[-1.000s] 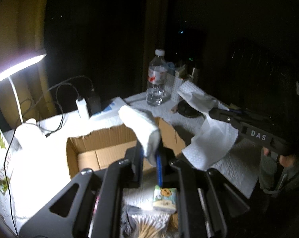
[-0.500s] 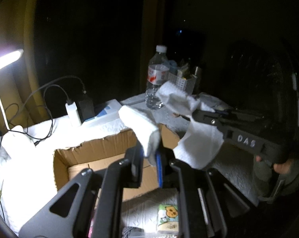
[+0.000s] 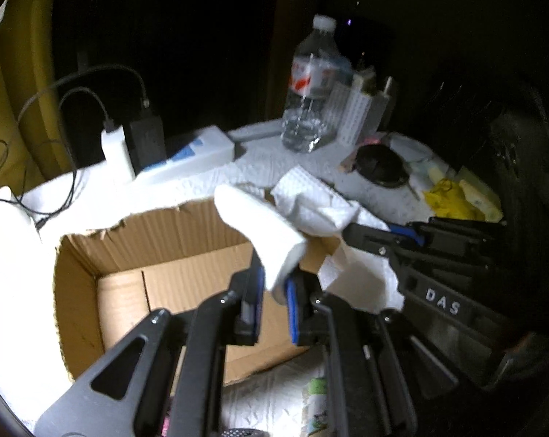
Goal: Organize soft objects
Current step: 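Lift the white paper towel with both tools and carry it over the cardboard box, then open both tools to drop the paper towel into the box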
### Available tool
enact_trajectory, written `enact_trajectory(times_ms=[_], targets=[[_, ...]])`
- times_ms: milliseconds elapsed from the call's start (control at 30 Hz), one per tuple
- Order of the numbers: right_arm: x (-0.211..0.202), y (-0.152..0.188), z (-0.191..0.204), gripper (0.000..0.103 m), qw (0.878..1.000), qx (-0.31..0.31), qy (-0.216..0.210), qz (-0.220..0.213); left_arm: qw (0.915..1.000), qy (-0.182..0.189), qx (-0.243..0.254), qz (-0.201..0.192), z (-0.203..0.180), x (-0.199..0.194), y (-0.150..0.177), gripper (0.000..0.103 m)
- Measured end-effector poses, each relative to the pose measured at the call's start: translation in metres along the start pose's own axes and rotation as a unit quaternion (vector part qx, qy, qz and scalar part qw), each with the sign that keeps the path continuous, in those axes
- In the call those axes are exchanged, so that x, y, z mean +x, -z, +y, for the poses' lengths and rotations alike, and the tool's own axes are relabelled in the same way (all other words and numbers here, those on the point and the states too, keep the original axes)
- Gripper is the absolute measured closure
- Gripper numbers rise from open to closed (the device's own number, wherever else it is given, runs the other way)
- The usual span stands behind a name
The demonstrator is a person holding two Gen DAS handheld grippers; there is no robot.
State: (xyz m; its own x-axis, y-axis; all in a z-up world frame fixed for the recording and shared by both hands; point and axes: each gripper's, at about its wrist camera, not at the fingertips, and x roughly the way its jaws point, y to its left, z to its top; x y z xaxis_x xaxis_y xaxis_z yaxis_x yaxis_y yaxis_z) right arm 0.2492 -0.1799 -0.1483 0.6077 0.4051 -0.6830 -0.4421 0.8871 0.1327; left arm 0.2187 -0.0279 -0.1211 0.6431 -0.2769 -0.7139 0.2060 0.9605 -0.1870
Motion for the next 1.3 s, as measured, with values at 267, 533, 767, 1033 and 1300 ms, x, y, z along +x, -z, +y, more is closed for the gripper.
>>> enact_trajectory(times_ms=[267, 533, 767, 1033, 1300], targets=[[0.009, 0.012, -0.005, 0.095, 1.000, 0.009, -0.010, 0.019, 0.9987, -0.018, 0.011, 0.046, -0.003, 0.020, 0.006, 0.090], [-0.005, 0.008, -0.007, 0.061, 0.999, 0.025, -0.028, -0.003, 0.9986, -0.020, 0.008, 0.048, -0.005, 0.013, 0.005, 0.079], [-0.033, -0.001, -0.009, 0.050, 0.998, 0.024, -0.016, -0.048, 0.9985, -0.001, 0.004, 0.054, -0.006, 0.005, 0.010, 0.079], [-0.034, 0.012, -0.022, 0.050, 0.999, 0.037, 0.006, -0.020, 0.9989, 0.011, -0.003, 0.047, -0.008, -0.008, 0.013, 0.078], [-0.050, 0.022, -0.019, 0.050, 0.999, 0.042, 0.010, -0.025, 0.9995, 0.011, -0.006, 0.030, -0.010, -0.028, 0.014, 0.078]])
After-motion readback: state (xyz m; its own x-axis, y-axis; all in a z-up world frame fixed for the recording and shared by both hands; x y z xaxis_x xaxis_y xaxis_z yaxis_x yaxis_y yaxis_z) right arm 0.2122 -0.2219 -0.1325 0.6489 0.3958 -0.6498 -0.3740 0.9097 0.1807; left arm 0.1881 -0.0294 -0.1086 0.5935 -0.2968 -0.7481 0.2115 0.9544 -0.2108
